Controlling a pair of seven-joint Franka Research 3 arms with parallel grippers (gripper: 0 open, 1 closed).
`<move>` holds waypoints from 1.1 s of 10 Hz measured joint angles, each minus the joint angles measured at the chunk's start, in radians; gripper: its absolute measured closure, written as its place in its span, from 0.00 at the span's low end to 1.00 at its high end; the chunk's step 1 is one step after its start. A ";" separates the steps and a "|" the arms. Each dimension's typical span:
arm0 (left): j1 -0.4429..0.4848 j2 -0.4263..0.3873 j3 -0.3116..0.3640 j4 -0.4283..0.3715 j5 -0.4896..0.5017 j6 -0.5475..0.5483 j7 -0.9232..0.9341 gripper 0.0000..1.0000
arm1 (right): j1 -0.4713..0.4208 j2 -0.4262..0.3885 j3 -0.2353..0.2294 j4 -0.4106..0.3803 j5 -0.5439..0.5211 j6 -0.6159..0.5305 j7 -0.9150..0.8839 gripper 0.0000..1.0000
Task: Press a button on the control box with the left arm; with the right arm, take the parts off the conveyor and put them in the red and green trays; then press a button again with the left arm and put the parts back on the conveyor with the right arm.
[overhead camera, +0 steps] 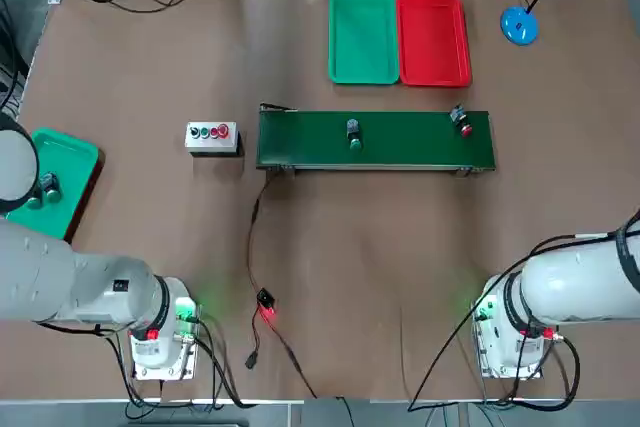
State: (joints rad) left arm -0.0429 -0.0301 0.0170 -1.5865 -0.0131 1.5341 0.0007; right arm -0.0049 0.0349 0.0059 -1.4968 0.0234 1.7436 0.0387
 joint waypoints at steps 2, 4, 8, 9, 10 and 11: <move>0.000 0.000 -0.003 0.002 0.000 0.000 0.000 0.00 | -0.003 -0.002 0.000 0.001 0.001 0.001 0.005 0.00; 0.002 0.000 -0.003 0.003 0.000 0.000 0.000 0.00 | 0.001 -0.025 -0.023 0.001 0.009 -0.020 0.007 0.00; 0.007 0.000 -0.002 0.004 0.000 0.000 0.000 0.00 | 0.003 -0.045 -0.030 0.001 0.034 -0.047 0.007 0.00; 0.007 0.000 -0.002 0.004 0.000 0.000 0.000 0.00 | 0.003 -0.045 -0.030 0.001 0.039 -0.047 0.007 0.00; 0.007 0.000 -0.002 0.004 0.000 0.000 0.000 0.00 | 0.004 -0.045 -0.030 0.001 0.041 -0.048 0.007 0.00; 0.007 0.000 -0.002 0.004 0.000 0.000 0.000 0.00 | 0.005 -0.045 -0.030 0.001 0.042 -0.048 0.007 0.00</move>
State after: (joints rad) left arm -0.0357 -0.0302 0.0154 -1.5821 -0.0131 1.5340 0.0002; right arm -0.0003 -0.0101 -0.0240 -1.4955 0.0650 1.6952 0.0458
